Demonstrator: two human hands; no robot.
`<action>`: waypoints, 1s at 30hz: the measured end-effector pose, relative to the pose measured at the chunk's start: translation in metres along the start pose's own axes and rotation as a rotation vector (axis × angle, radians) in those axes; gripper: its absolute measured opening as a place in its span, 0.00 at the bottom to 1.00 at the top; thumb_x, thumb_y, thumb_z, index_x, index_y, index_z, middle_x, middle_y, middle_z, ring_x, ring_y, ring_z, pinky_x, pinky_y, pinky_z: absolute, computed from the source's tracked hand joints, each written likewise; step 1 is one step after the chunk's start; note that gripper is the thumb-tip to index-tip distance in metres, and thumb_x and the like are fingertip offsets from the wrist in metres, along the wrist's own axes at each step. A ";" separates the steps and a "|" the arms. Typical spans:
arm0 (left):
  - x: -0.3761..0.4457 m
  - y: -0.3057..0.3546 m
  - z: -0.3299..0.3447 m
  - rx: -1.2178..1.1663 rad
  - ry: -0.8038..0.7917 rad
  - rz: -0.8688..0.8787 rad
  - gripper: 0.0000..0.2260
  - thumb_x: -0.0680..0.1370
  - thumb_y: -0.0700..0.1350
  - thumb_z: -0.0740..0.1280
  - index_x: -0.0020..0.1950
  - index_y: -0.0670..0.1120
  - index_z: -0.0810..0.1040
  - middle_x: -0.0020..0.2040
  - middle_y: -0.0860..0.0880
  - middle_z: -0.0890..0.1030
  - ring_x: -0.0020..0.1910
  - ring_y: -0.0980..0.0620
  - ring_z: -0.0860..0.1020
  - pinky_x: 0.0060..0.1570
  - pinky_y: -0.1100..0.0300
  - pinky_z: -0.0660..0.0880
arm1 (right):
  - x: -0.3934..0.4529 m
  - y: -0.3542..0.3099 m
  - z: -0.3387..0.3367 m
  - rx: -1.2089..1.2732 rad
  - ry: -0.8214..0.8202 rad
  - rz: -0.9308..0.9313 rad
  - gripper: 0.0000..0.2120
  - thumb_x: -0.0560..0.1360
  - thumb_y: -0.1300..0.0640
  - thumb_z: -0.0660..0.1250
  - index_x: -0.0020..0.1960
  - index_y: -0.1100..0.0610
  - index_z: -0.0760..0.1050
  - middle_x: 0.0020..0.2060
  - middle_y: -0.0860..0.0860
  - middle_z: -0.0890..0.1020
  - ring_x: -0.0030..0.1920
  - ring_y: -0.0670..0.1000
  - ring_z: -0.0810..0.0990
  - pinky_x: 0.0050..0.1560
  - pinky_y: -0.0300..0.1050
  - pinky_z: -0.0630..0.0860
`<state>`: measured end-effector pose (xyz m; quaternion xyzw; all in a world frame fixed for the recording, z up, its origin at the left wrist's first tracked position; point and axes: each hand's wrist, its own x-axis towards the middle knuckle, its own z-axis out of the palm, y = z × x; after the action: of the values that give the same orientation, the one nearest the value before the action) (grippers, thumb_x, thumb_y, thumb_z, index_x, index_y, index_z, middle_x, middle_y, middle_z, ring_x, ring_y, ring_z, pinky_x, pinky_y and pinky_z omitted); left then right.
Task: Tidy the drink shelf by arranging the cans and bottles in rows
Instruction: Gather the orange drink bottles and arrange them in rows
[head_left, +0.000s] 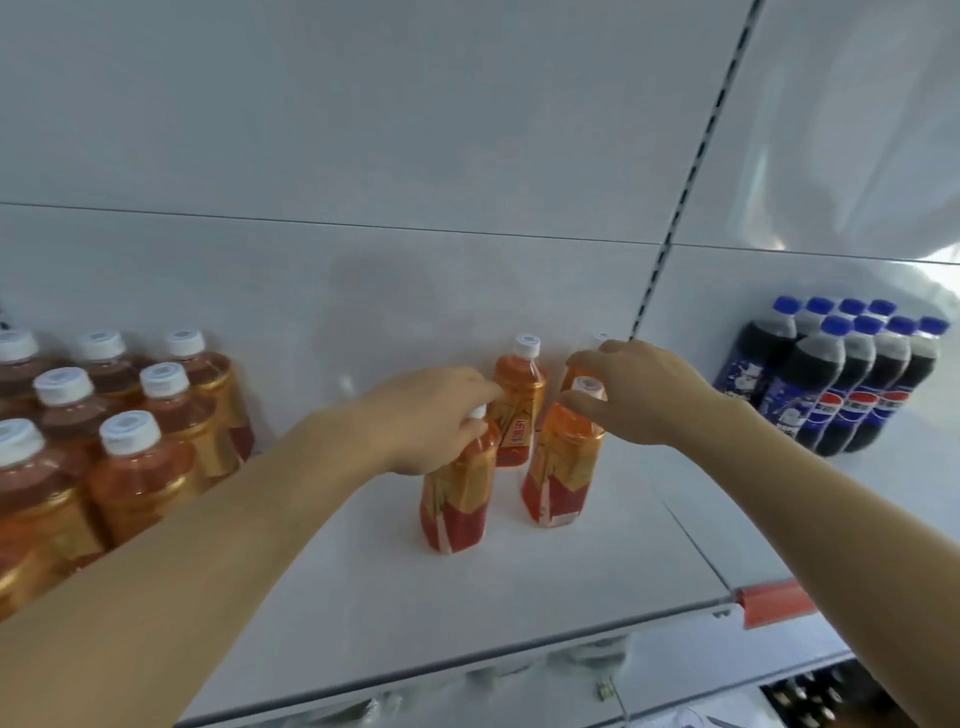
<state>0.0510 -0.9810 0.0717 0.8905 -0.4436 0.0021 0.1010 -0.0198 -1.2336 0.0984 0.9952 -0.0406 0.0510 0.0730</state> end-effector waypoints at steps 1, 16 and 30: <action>0.003 0.000 0.003 0.018 0.003 -0.007 0.19 0.86 0.48 0.61 0.78 0.53 0.72 0.71 0.54 0.75 0.70 0.48 0.74 0.68 0.47 0.72 | -0.001 0.003 0.004 0.015 -0.012 0.009 0.24 0.81 0.30 0.56 0.67 0.43 0.76 0.54 0.44 0.82 0.52 0.52 0.77 0.49 0.51 0.76; -0.074 -0.001 -0.030 0.204 -0.014 -0.163 0.21 0.83 0.63 0.63 0.71 0.54 0.78 0.65 0.56 0.81 0.65 0.52 0.77 0.61 0.49 0.76 | -0.017 -0.044 -0.001 0.143 0.040 -0.298 0.18 0.81 0.36 0.64 0.62 0.47 0.80 0.55 0.45 0.83 0.53 0.51 0.80 0.51 0.49 0.75; -0.215 -0.050 -0.061 0.256 0.040 -0.371 0.20 0.80 0.65 0.67 0.66 0.57 0.81 0.56 0.53 0.81 0.56 0.51 0.79 0.52 0.51 0.78 | -0.014 -0.207 -0.011 0.216 0.089 -0.504 0.21 0.84 0.39 0.62 0.73 0.46 0.74 0.65 0.44 0.80 0.63 0.51 0.79 0.58 0.52 0.79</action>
<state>-0.0343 -0.7711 0.1025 0.9622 -0.2661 0.0575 -0.0055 -0.0161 -1.0265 0.0785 0.9727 0.2170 0.0792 -0.0212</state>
